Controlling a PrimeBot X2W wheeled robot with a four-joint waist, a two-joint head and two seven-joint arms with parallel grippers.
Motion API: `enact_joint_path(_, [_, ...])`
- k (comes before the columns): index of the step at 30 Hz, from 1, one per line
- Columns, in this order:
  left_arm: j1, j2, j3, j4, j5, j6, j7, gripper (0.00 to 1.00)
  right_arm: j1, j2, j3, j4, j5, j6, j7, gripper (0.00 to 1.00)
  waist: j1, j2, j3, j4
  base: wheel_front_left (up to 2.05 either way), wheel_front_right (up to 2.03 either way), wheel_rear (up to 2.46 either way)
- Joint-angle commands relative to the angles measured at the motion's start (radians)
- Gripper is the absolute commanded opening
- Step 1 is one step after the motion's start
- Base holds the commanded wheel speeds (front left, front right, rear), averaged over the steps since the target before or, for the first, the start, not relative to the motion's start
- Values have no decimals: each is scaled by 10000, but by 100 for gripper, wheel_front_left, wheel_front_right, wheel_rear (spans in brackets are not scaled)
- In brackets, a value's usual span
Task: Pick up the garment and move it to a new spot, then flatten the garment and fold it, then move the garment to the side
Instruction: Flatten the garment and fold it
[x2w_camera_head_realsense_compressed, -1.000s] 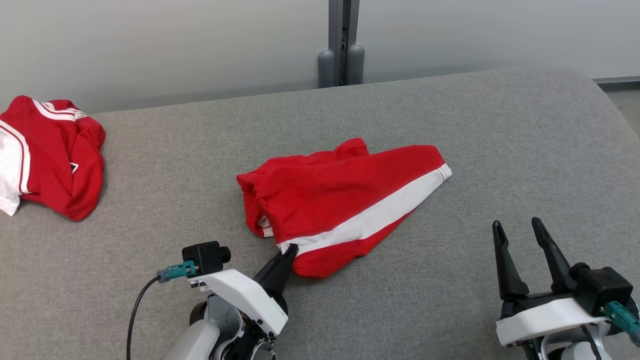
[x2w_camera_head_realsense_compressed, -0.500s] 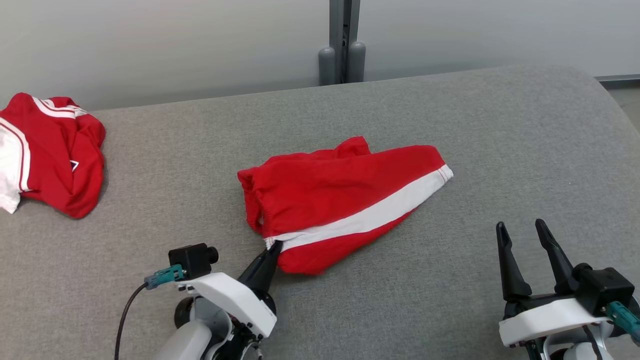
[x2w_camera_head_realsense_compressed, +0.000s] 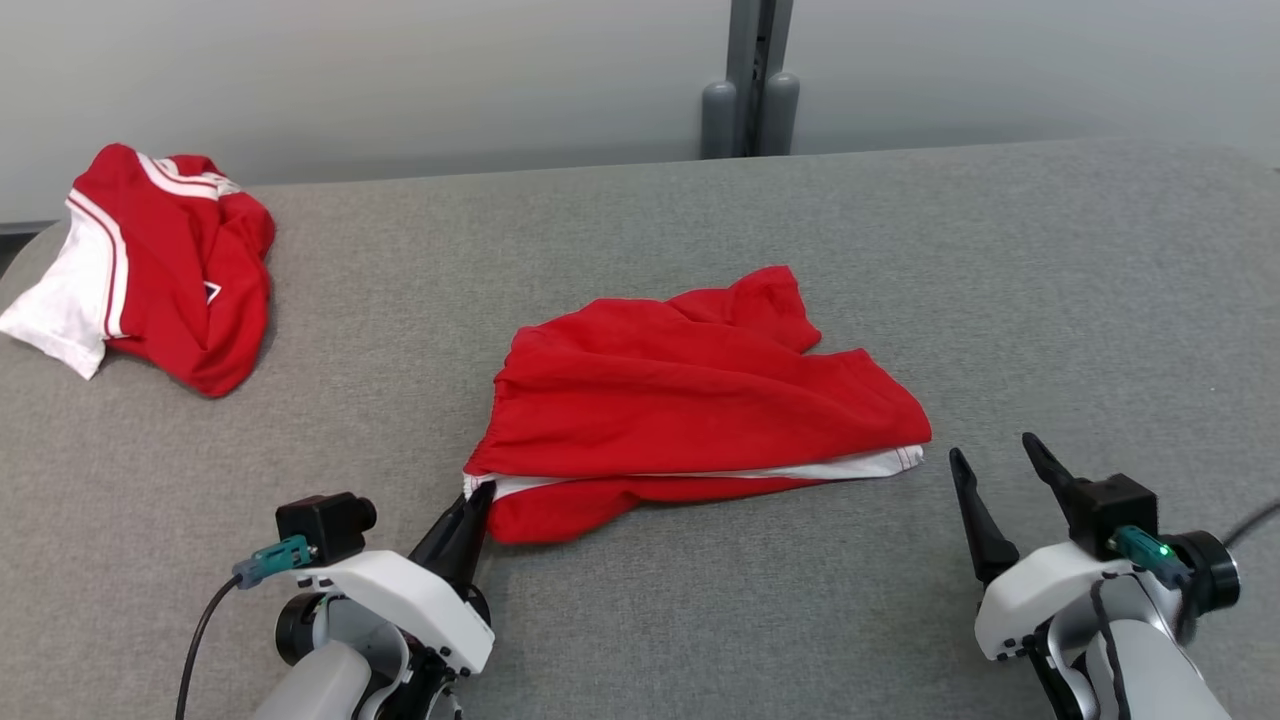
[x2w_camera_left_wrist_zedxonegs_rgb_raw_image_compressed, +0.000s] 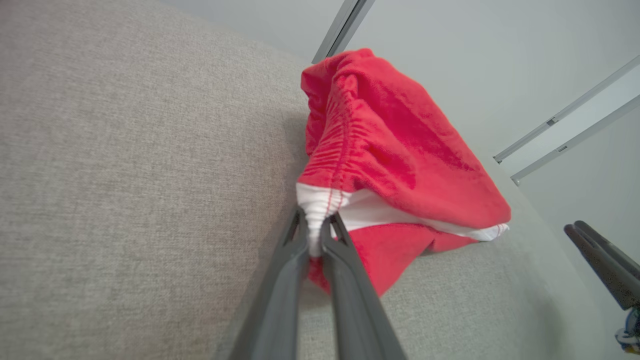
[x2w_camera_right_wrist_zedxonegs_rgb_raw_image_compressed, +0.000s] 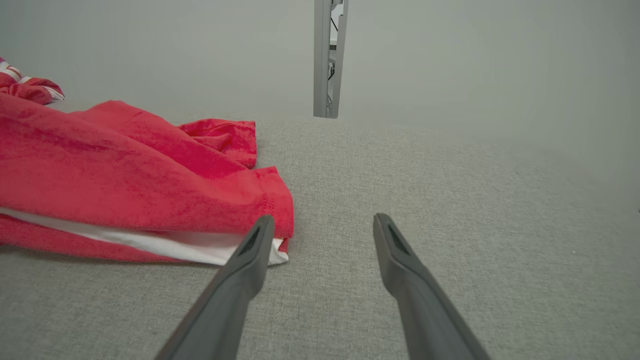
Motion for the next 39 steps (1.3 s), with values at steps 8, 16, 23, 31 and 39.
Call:
enact_joint_path(8, [-419,-191,-127,276,35,-53,-190,0,-1307,-248,1202,2297,-51,3,-45,100,0,0,314,447,0,0,0])
enact_joint_path(16, [-587,-259,-211,398,-32,-95,-332,0,-1902,-141,2001,3193,672,3,-51,72,0,0,482,569,0,0,0])
enact_joint_path(23, [-634,-252,-258,467,-107,-132,-410,0,-2066,-177,2571,3343,1168,3,-52,20,0,0,550,544,0,0,0])
enact_joint_path(31, [-670,-179,-227,255,-83,-155,-613,0,-1792,-265,2605,2062,1860,3,-55,0,0,0,436,448,0,0,0])
enact_joint_path(39, [-572,164,-24,-677,97,-167,-849,0,-1158,-631,2513,-268,3063,3,-54,0,0,0,-39,160,0,0,0])
